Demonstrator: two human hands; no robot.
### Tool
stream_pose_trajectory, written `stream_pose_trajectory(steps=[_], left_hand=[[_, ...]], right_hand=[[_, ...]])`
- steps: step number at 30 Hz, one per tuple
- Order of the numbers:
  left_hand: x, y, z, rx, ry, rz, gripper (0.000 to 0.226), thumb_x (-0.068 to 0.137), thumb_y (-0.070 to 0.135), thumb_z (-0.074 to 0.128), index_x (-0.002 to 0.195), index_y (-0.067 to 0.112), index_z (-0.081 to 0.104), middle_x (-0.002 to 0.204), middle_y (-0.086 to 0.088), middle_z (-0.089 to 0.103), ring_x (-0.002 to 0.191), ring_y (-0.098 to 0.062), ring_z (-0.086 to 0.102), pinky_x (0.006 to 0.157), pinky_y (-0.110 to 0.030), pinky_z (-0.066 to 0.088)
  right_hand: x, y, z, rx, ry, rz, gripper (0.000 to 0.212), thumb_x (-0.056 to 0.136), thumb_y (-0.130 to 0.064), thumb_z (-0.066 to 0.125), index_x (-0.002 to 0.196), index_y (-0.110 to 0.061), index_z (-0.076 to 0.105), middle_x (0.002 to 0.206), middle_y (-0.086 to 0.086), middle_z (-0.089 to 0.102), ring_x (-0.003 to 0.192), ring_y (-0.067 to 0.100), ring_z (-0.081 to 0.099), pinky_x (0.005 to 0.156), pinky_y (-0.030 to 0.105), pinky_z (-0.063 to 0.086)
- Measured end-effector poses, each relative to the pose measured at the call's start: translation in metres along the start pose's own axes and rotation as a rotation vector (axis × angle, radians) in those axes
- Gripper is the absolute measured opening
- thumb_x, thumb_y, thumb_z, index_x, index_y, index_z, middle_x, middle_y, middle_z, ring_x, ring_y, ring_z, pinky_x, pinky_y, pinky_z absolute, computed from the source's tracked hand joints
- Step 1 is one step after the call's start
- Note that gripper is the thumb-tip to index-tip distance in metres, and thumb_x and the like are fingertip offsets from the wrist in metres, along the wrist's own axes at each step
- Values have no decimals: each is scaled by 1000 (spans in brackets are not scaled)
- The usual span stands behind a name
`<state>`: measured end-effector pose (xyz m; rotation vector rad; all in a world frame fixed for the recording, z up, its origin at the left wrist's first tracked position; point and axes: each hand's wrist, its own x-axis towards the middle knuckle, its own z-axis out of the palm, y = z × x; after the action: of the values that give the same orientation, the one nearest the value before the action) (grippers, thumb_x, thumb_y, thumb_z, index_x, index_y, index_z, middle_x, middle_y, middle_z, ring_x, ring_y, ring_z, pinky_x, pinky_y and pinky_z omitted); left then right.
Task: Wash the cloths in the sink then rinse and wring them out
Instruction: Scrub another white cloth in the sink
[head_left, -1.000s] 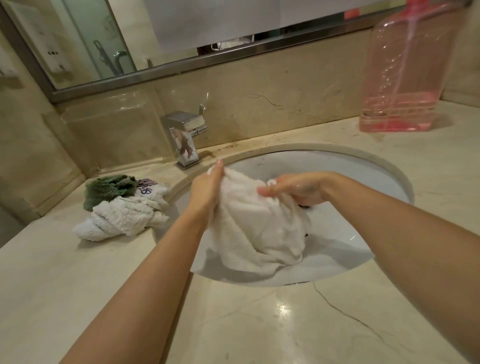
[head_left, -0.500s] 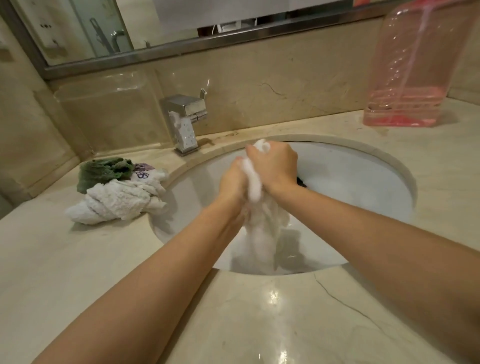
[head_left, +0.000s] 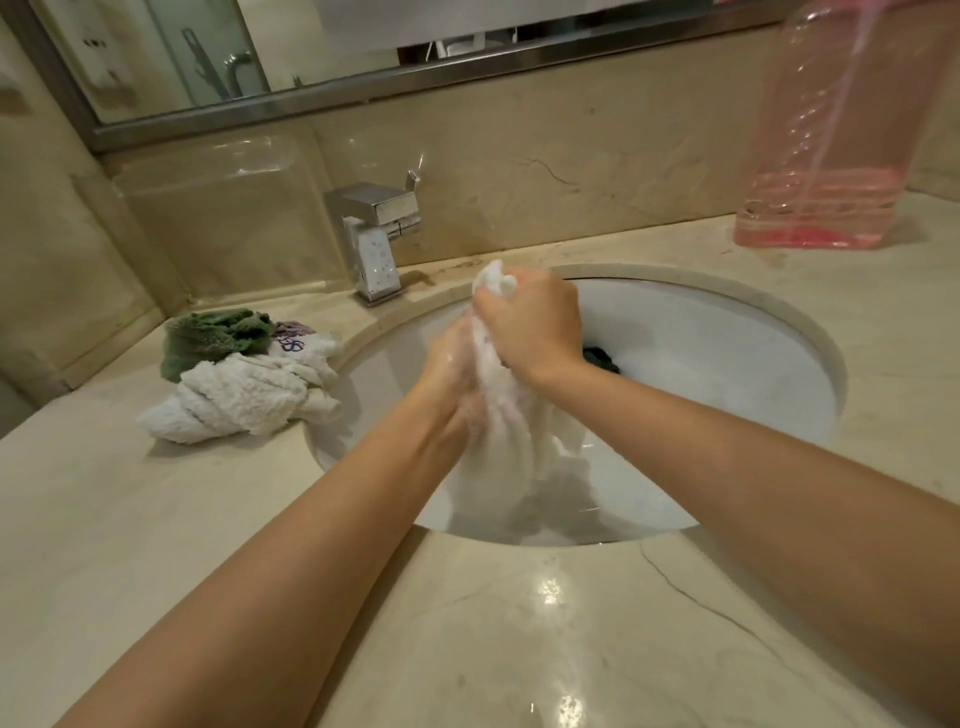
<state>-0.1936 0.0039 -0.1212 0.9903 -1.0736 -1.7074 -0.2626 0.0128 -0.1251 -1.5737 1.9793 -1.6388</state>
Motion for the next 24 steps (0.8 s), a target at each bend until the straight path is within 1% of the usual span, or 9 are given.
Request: stream_pose_trajectory(steps=[3, 5, 8, 10, 12, 14, 18, 22, 24], left_hand=[[0, 0, 1, -87, -171, -122, 39, 104, 32, 37, 84, 6, 59, 66, -8, 61, 59, -15, 60, 56, -24, 51], [0, 2, -4, 24, -210, -125, 46, 104, 40, 34, 92, 8, 64, 65, -5, 68, 57, -14, 66, 52, -20, 53], [2, 3, -10, 467, -251, -8, 44, 97, 56, 34, 115, 26, 62, 82, 6, 73, 71, -8, 69, 61, -23, 55], [-1, 5, -14, 759, -311, -64, 41, 87, 66, 43, 112, 36, 56, 98, 9, 69, 84, -7, 65, 77, -28, 51], [0, 7, -19, 977, -326, -216, 58, 71, 72, 58, 105, 26, 65, 107, 0, 71, 94, -16, 65, 90, -35, 49], [2, 7, -25, 1090, -344, -277, 59, 68, 62, 72, 107, 18, 69, 101, -4, 74, 95, -23, 70, 92, -39, 53], [8, 11, -32, 906, -373, -191, 58, 67, 49, 75, 113, 15, 65, 103, -1, 74, 96, -18, 70, 84, -31, 55], [7, 7, -34, 857, -327, -82, 69, 58, 58, 71, 108, 10, 67, 100, -4, 74, 96, -22, 69, 94, -39, 53], [5, 6, -31, 812, -298, -37, 67, 62, 58, 66, 105, 7, 68, 97, -9, 74, 94, -27, 70, 95, -43, 53]], right_hand=[[14, 11, -6, -17, 33, 115, 39, 91, -27, 55, 56, -17, 41, 59, -2, 47, 69, 25, 47, 50, 31, 26], [16, 18, -9, 25, 22, 180, 30, 90, -33, 57, 66, -17, 51, 71, 2, 56, 78, 27, 54, 59, 29, 32], [23, 30, -16, 188, 5, 370, 26, 87, -39, 65, 86, -14, 61, 89, 5, 63, 92, 26, 60, 73, 29, 45], [25, 36, -19, 301, -38, 511, 32, 84, -42, 69, 93, -13, 61, 95, 5, 63, 94, 25, 62, 81, 31, 49], [24, 40, -19, 380, -110, 618, 43, 80, -45, 73, 101, -10, 60, 99, 5, 64, 91, 24, 63, 83, 32, 51], [24, 40, -22, 439, -191, 681, 62, 74, -45, 79, 116, -5, 59, 101, 8, 68, 87, 25, 68, 81, 35, 56], [28, 44, -39, 404, -465, 600, 52, 70, -33, 85, 107, -2, 66, 85, 10, 73, 73, 22, 72, 66, 32, 58], [27, 49, -54, 390, -769, 514, 34, 79, -30, 74, 103, -7, 68, 97, 10, 74, 94, 23, 70, 88, 36, 55], [27, 56, -61, 396, -911, 586, 44, 75, -33, 71, 110, -8, 65, 109, 10, 71, 107, 25, 65, 100, 39, 48]])
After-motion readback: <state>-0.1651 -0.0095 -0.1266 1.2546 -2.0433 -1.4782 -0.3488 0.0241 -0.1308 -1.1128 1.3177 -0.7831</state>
